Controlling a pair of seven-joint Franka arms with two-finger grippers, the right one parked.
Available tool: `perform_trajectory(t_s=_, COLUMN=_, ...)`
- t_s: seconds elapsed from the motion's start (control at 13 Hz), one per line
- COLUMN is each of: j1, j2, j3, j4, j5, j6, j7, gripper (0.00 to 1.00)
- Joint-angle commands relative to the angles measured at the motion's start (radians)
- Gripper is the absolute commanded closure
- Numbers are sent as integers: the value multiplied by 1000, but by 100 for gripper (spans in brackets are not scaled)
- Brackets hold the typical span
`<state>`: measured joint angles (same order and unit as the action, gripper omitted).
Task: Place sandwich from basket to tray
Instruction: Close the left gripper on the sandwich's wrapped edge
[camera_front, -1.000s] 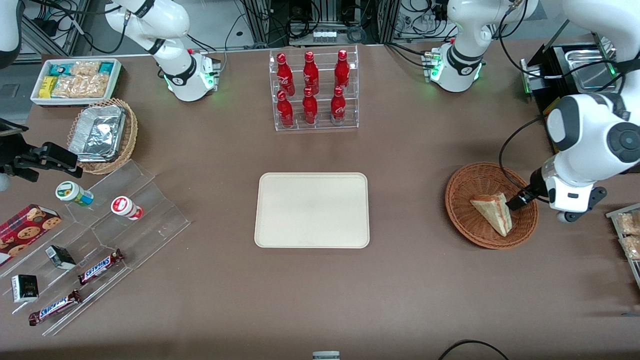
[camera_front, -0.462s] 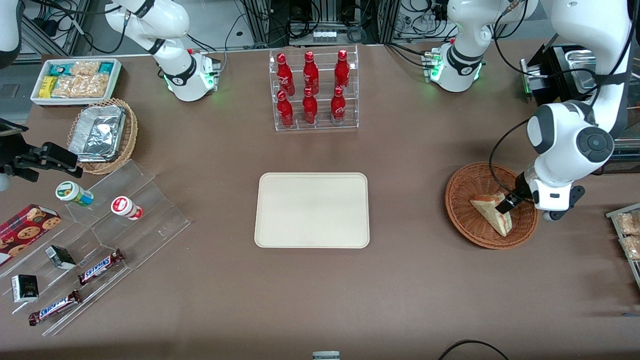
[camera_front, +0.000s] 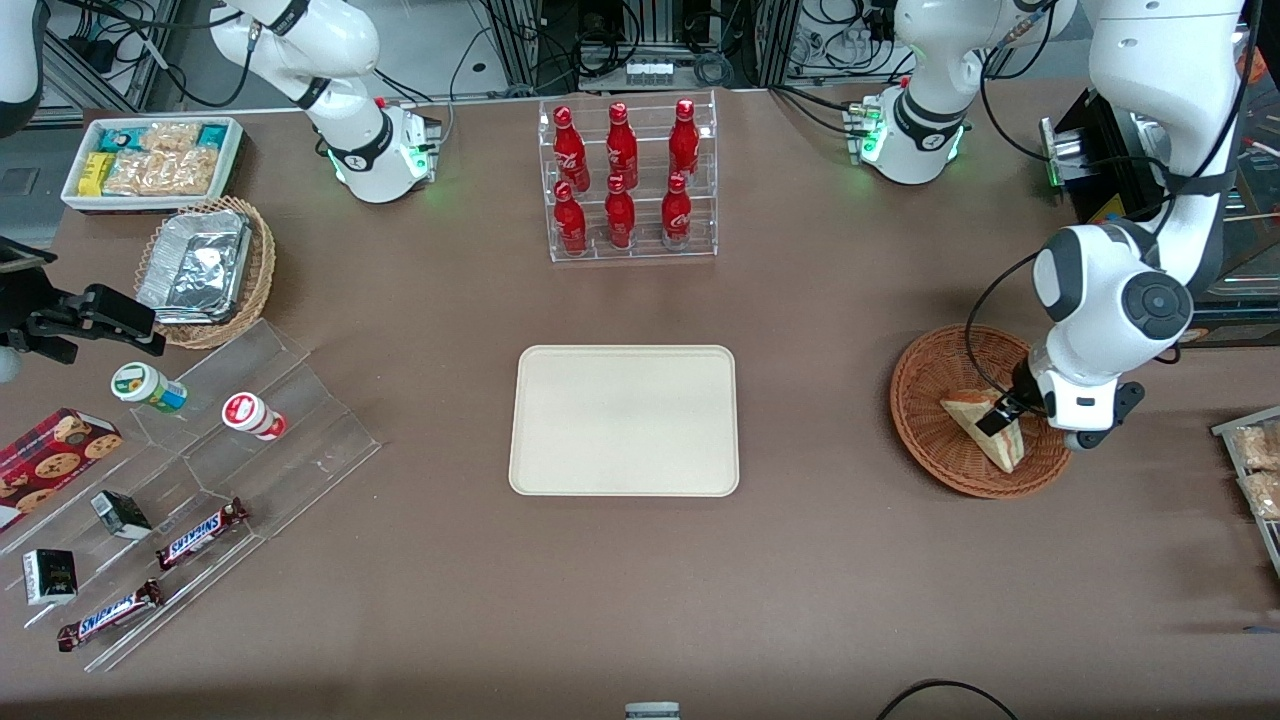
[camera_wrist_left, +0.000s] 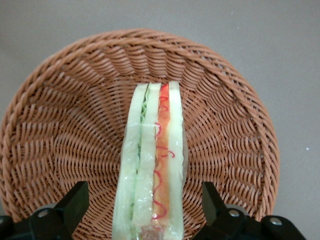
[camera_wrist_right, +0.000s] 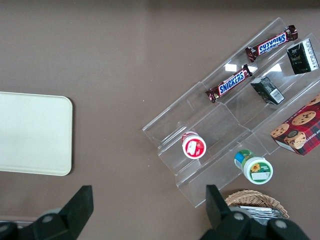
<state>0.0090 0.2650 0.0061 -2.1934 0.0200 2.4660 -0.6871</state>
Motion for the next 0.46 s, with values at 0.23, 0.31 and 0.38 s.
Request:
perform_trajectory(t_s=0.23, j1=-21, j2=-7, j3=2, j4=-22, j5=21, j6=19, j7=-52, gripper=23)
perform_trajectory(t_s=0.31, j1=-17, j2=-9, j3=2, j4=-20, j5=21, j6=19, j7=-60, gripper=60)
perform_trajectory(t_s=0.38, j1=-18, j2=-10, j3=2, j4=-17, j5=21, j6=18, j7=-60, gripper=90)
